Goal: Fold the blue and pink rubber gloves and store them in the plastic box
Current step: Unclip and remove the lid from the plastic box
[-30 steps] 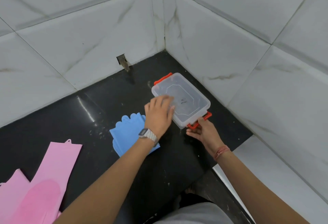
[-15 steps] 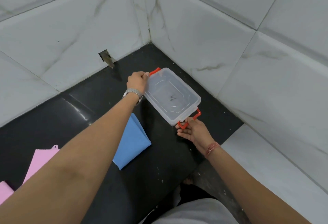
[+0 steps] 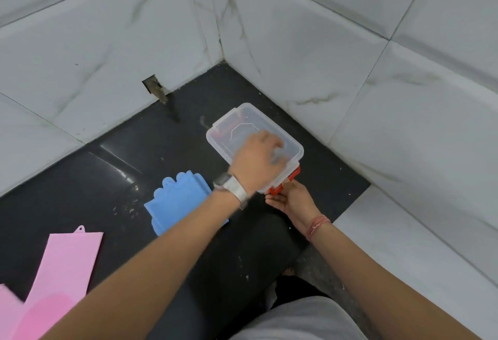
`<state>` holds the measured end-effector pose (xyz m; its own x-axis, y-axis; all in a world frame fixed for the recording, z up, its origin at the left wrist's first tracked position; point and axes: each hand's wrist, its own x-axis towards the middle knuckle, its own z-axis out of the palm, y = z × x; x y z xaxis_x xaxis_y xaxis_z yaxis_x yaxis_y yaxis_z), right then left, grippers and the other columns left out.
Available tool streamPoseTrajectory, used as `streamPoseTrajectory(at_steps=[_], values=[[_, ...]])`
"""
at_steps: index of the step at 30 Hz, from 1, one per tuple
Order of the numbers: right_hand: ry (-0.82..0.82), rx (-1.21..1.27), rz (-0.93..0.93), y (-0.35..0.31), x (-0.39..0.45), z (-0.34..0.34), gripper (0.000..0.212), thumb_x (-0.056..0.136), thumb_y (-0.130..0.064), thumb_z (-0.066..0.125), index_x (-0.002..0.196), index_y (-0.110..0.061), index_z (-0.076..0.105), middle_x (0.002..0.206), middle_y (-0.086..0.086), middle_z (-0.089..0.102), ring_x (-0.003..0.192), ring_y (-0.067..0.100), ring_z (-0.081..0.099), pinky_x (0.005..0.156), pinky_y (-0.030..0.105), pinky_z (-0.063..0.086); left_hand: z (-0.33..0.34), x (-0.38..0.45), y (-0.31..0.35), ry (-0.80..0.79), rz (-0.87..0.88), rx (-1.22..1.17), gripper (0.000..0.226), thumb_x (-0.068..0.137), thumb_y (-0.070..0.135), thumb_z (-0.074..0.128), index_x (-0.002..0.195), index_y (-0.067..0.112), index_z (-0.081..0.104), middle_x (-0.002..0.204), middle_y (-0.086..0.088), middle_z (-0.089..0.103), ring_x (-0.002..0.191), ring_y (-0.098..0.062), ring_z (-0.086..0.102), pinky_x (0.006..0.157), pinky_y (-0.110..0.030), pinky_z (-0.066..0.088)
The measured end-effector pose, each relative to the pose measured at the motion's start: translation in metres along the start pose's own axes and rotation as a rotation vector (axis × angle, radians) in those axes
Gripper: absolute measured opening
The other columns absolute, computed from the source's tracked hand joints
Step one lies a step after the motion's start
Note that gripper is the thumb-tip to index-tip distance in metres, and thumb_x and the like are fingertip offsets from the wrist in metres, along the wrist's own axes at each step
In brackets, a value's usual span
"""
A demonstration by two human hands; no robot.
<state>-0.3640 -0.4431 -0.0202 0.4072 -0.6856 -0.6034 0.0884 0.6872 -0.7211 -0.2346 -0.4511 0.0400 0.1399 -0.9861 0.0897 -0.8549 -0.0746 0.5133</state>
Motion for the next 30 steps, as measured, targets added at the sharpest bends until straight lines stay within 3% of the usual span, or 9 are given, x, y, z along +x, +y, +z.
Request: streamPoseTrajectory(at_steps=[2,6,9,19,30], values=[[-0.027,-0.020,-0.034,0.000,-0.001,0.000,0.025,0.101,-0.012,0.040,0.106,-0.008,0.064,0.094,0.013,0.072,0.081,0.022,0.072,0.067,0.027,0.058,0.014,-0.019,0.016,-0.045,0.110,0.157,0.038,0.081,0.042,0.066,0.110,0.019,0.058,0.108,-0.001,0.058,0.095,-0.019,0.053,0.080,-0.031,0.046],[-0.009,-0.022,-0.044,0.000,-0.002,0.000,0.029,0.098,-0.006,0.038,0.100,-0.012,0.066,0.088,0.006,0.075,0.080,0.015,0.073,0.064,0.027,0.057,0.018,-0.025,0.026,-0.056,0.092,0.277,0.039,0.086,0.030,0.064,0.119,0.015,0.051,0.114,-0.006,0.056,0.097,-0.023,0.055,0.076,-0.031,0.047],[-0.012,-0.003,-0.037,0.001,-0.001,0.002,0.029,0.100,-0.008,0.037,0.109,-0.012,0.064,0.088,0.003,0.076,0.080,0.014,0.074,0.063,0.026,0.057,0.016,-0.025,0.031,-0.065,0.054,0.266,0.030,0.090,0.024,0.058,0.118,0.014,0.050,0.112,-0.007,0.056,0.095,-0.023,0.058,0.071,-0.031,0.047],[0.001,-0.048,-0.052,0.000,-0.002,0.008,0.029,0.100,-0.007,0.037,0.118,-0.011,0.059,0.095,0.006,0.075,0.081,0.016,0.074,0.061,0.025,0.058,0.005,-0.023,0.030,-0.111,0.034,0.224,0.033,0.087,0.025,0.063,0.117,0.014,0.052,0.109,-0.007,0.060,0.095,-0.024,0.061,0.076,-0.034,0.054],[-0.003,-0.105,-0.055,0.000,0.000,0.020,0.027,0.102,-0.009,0.035,0.118,-0.011,0.057,0.100,0.011,0.073,0.088,0.023,0.072,0.074,0.033,0.061,-0.006,-0.024,0.016,-0.091,0.022,0.177,0.035,0.083,0.026,0.066,0.115,0.016,0.054,0.113,-0.005,0.061,0.097,-0.023,0.061,0.068,-0.027,0.044]])
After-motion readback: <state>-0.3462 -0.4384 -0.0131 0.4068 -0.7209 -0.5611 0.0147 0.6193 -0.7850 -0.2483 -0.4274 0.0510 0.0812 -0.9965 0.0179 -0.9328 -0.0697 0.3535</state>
